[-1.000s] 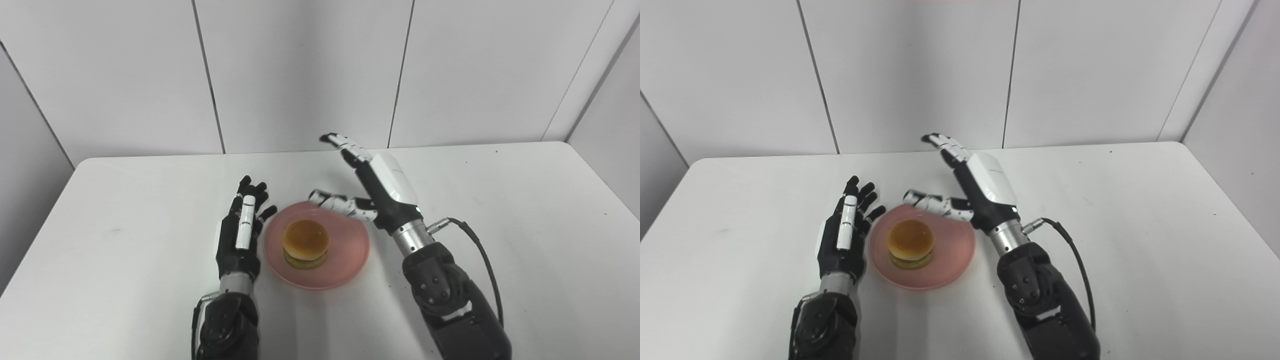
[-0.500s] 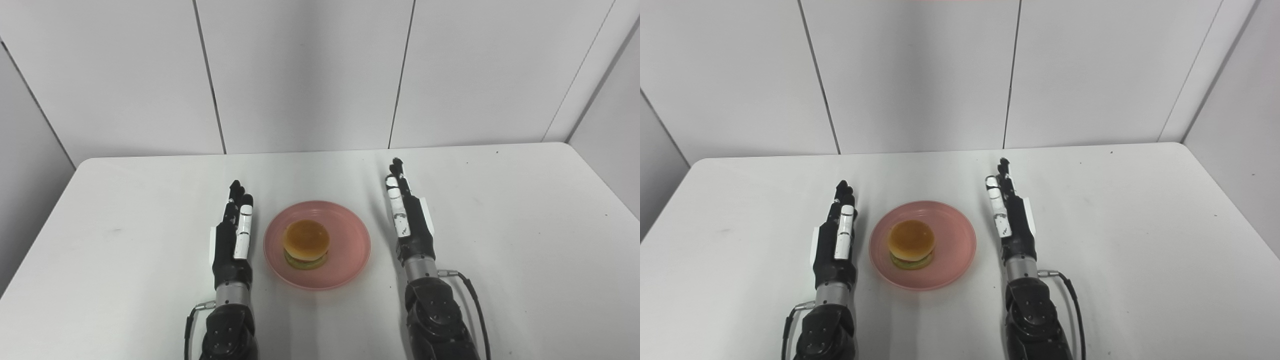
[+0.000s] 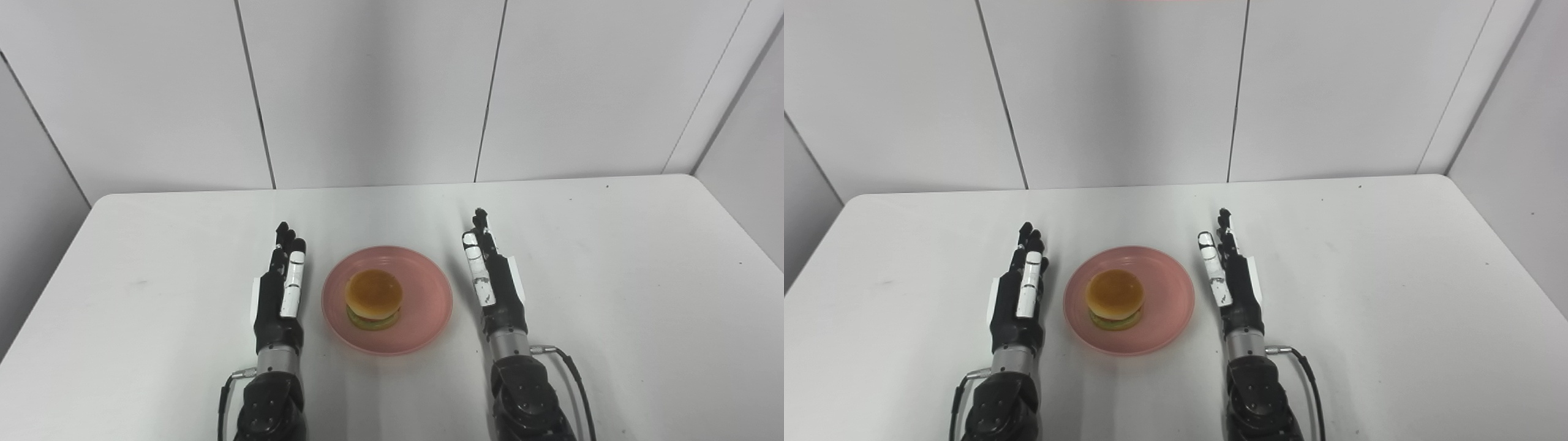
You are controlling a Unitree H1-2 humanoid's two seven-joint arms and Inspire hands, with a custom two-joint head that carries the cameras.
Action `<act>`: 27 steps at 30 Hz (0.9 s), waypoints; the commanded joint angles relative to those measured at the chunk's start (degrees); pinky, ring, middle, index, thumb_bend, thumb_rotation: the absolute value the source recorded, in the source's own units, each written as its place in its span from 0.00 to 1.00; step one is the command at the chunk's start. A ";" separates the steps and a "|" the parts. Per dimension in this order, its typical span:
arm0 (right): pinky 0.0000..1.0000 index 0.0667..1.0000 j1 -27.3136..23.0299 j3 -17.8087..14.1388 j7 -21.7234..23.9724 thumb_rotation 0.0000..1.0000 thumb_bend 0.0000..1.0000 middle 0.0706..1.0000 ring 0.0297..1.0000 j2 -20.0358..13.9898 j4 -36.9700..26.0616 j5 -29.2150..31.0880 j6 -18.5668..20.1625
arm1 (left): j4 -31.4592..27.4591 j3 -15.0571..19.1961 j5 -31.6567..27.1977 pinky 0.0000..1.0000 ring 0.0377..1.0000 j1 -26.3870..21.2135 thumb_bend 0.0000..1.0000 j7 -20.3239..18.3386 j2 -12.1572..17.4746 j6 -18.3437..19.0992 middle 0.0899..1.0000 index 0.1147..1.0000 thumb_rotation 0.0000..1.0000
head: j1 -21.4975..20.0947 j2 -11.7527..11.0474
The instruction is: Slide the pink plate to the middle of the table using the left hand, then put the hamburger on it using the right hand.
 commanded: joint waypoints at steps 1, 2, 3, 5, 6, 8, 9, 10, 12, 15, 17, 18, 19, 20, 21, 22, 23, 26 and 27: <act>1.00 1.00 0.40 0.66 -0.01 1.00 0.76 0.99 1.00 1.04 0.43 0.19 -3.09 | 1.57 0.78 -1.05 0.95 1.00 0.40 0.65 -1.12 1.17 0.12 1.00 0.98 0.81 | 0.07 0.06; 1.00 1.00 0.40 0.74 0.22 1.00 0.76 1.00 1.00 1.18 0.79 0.68 -3.28 | 1.41 0.85 -0.96 0.95 1.00 0.33 0.65 -1.14 1.32 0.18 1.00 0.98 0.80 | 0.16 -0.10; 1.00 1.00 0.47 0.72 0.49 1.00 0.77 1.00 1.00 1.40 1.07 1.40 -3.29 | 1.09 0.86 -0.71 0.95 1.00 0.35 0.67 -1.14 1.48 0.27 1.00 0.99 0.81 | 0.15 -0.09; 1.00 1.00 0.97 0.71 0.98 1.00 0.78 1.00 1.00 2.02 0.99 2.82 -3.07 | 0.07 0.89 -0.49 0.95 1.00 0.75 0.69 -1.27 1.78 0.67 1.00 1.00 0.81 | -0.02 -0.15; 1.00 1.00 1.34 0.64 1.12 1.00 0.78 1.00 1.00 2.37 0.87 3.53 -3.08 | -0.48 0.93 -0.71 0.96 1.00 1.03 0.70 -1.46 1.81 0.85 1.00 1.00 0.81 | -0.12 -0.12; 1.00 1.00 2.05 0.36 1.52 1.00 0.80 0.99 0.97 3.08 0.62 5.29 -3.15 | -1.49 0.94 -1.19 0.97 1.00 1.55 0.70 -1.91 1.86 1.27 1.00 1.00 0.81 | -0.40 0.00; 1.00 1.00 2.42 0.29 1.70 1.00 0.80 0.99 0.97 3.40 0.31 6.00 -2.96 | -2.00 1.04 -1.67 0.97 1.00 1.73 0.70 -2.28 1.88 1.69 1.00 1.00 0.81 | -0.59 0.63; 0.99 1.00 2.72 0.27 1.73 1.00 0.81 0.99 0.96 3.59 0.19 6.36 -2.91 | -2.31 1.19 -2.29 0.96 1.00 1.79 0.70 -2.70 1.82 2.01 1.00 1.00 0.80 | -0.59 0.63; 0.97 1.00 3.21 0.42 1.50 1.00 0.83 0.98 0.95 3.81 -0.23 6.40 -2.74 | -2.88 1.33 -2.85 0.93 1.00 1.84 0.70 -3.11 1.84 2.66 1.00 1.00 0.81 | -0.70 1.06; 0.96 1.00 3.88 0.36 1.21 1.00 0.82 0.98 0.94 3.85 -0.28 6.32 -2.82 | -2.71 0.78 -1.08 0.93 1.00 1.54 0.71 -2.59 2.38 3.18 1.00 1.00 0.84 | -0.84 1.21; 0.95 1.00 4.01 0.22 1.21 1.00 0.83 0.97 0.94 3.74 0.10 6.37 -3.02 | -2.46 0.76 -0.93 0.90 1.00 1.41 0.72 -2.48 2.39 3.60 1.00 1.00 0.83 | -0.92 1.24; 0.94 1.00 4.05 0.19 1.16 1.00 0.84 0.97 0.93 3.68 0.18 6.30 -2.98 | -2.40 0.78 -0.94 0.90 1.00 1.40 0.73 -2.49 2.33 3.73 1.00 0.99 0.82 | -0.96 1.26; 0.94 1.00 4.09 0.16 1.08 1.00 0.85 0.97 0.93 3.61 0.16 6.19 -2.76 | -2.29 0.68 -0.80 0.89 1.00 1.42 0.73 -2.54 2.32 3.68 1.00 0.99 0.82 | -1.00 1.27; 0.93 0.99 4.09 0.11 1.01 1.00 0.85 0.97 0.93 3.57 0.15 6.14 -2.56 | -2.14 0.62 -0.80 0.90 1.00 1.41 0.73 -2.68 2.31 3.59 1.00 1.00 0.82 | -1.07 1.17; 0.92 0.97 4.08 0.08 0.98 1.00 0.85 0.96 0.93 3.55 0.15 6.12 -2.44 | -2.03 0.57 -0.78 0.91 1.00 1.40 0.73 -2.77 2.31 3.51 1.00 1.00 0.82 | -1.07 1.17; 0.92 0.97 4.03 0.09 1.21 1.00 0.85 0.96 0.93 3.45 -0.04 6.32 -2.12 | -1.61 0.54 -0.91 0.92 1.00 1.31 0.73 -2.88 2.20 3.25 1.00 1.00 0.81 | -1.41 0.50; 0.89 0.92 3.99 0.11 1.39 1.00 0.85 0.96 0.92 3.38 -0.18 6.48 -1.92 | -1.33 0.54 -1.03 0.92 1.00 1.23 0.72 -2.94 2.10 3.09 1.00 1.00 0.81 | -1.41 0.50; 0.87 0.90 3.95 0.21 1.91 1.00 0.84 0.96 0.92 3.02 -0.26 6.76 -1.78 | -0.84 0.35 -0.93 0.94 1.00 1.21 0.72 -2.88 1.66 2.66 1.00 1.00 0.80 | -1.24 0.23; 0.87 0.91 3.94 0.21 1.98 1.00 0.84 0.96 0.92 2.92 -0.17 6.80 -1.78 | -0.88 0.22 -0.72 0.94 1.00 1.26 0.72 -2.79 1.55 2.63 1.00 1.00 0.80 | -1.24 0.23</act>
